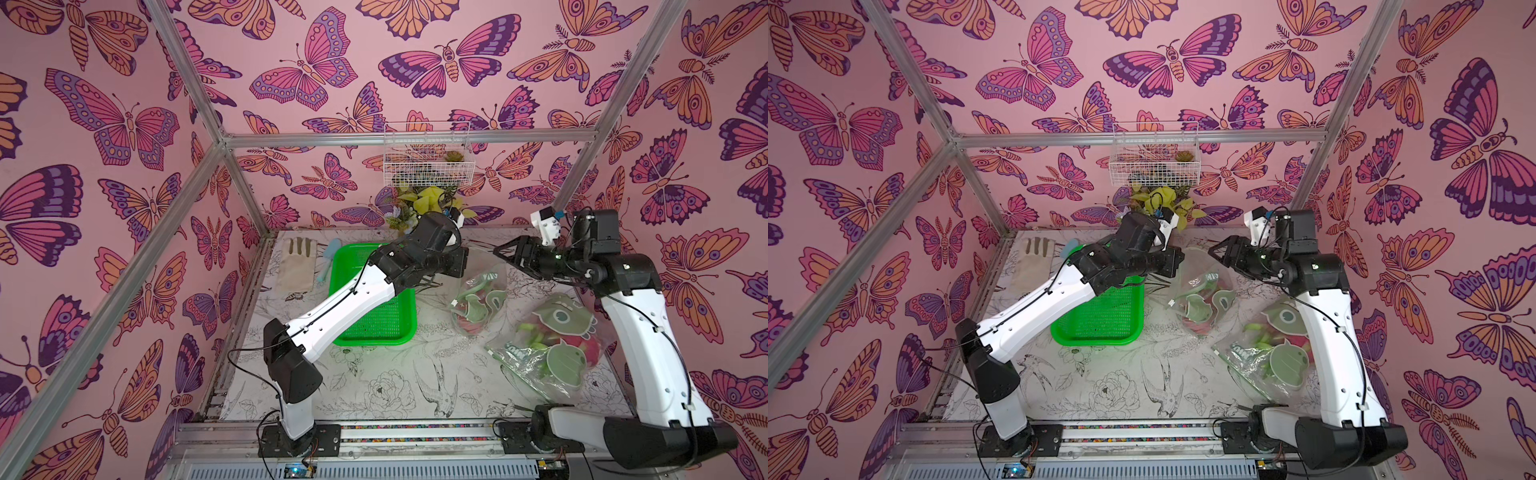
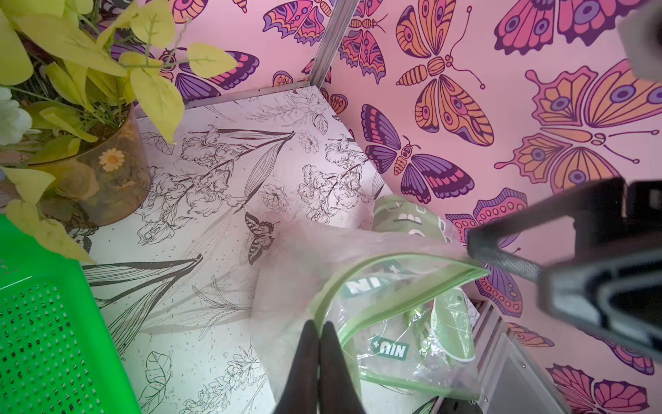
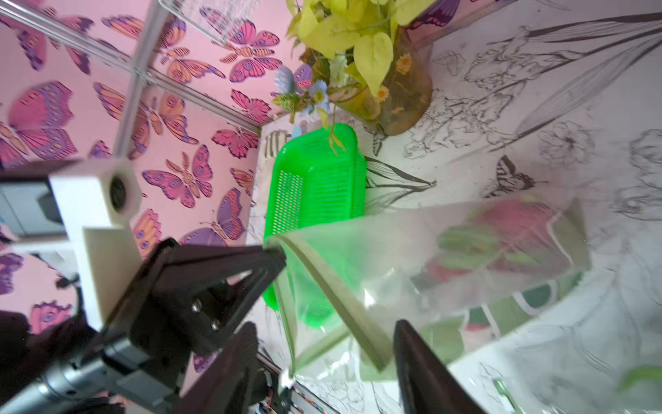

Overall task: Open the zip-top bag and take out the dragon fruit
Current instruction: Adjust the zipper food storage bag at the center of the board.

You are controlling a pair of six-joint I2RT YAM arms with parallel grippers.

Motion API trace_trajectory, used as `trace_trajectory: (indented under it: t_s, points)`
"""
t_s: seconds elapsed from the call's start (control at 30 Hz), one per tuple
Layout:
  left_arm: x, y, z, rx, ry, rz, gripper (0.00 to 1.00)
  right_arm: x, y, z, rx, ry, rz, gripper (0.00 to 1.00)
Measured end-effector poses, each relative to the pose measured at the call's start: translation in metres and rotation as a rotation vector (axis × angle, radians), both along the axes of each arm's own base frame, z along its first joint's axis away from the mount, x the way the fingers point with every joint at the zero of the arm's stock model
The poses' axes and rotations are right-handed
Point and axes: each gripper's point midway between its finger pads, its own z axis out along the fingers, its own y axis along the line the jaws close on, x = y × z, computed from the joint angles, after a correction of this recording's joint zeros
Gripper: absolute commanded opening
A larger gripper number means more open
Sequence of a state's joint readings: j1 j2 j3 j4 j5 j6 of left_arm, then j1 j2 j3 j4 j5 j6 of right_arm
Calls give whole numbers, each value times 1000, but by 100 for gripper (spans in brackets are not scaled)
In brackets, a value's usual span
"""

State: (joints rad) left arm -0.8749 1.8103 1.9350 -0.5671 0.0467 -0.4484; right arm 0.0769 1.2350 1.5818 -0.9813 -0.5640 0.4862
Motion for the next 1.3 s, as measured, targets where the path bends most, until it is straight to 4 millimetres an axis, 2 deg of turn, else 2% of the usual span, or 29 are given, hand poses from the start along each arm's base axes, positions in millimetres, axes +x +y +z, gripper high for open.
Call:
trace_trajectory:
  t_s: [0.17,0.23,0.33,0.43,0.57,0.67,0.73,0.8,0.9,0.97,1.03,1.2,1.3]
  points:
    - [3,1,1,-16,8,26,0,-22,-8,-9,-70,43,-36,88]
    - [3,1,2,-23,11,32,0,-27,-13,-9,-86,43,-55,87]
    - [4,0,2,-34,21,42,0,-29,-12,-16,-78,51,-72,80]
    - [4,0,2,-42,30,47,0,-22,-3,-41,-41,93,-73,72]
    - [3,-2,2,-57,39,48,0,-4,13,-84,12,172,-82,72]
    - [4,-3,2,-67,41,49,0,11,21,-99,36,188,-98,70]
    - [3,-4,2,-72,45,46,0,20,23,-99,50,174,-107,63]
    - [3,-5,1,-73,46,45,0,29,25,-97,68,151,-120,51]
    - [4,-6,1,-79,43,45,0,38,26,-93,88,122,-135,30]
    - [4,-7,-1,-81,45,47,0,42,27,-92,100,111,-141,12]
    - [4,-7,-2,-83,48,49,0,46,28,-90,111,102,-145,0]
    - [5,-7,0,-88,43,50,0,49,27,-91,87,99,-138,0]
    - [6,-7,2,-90,37,53,0,47,23,-78,41,79,-128,0]
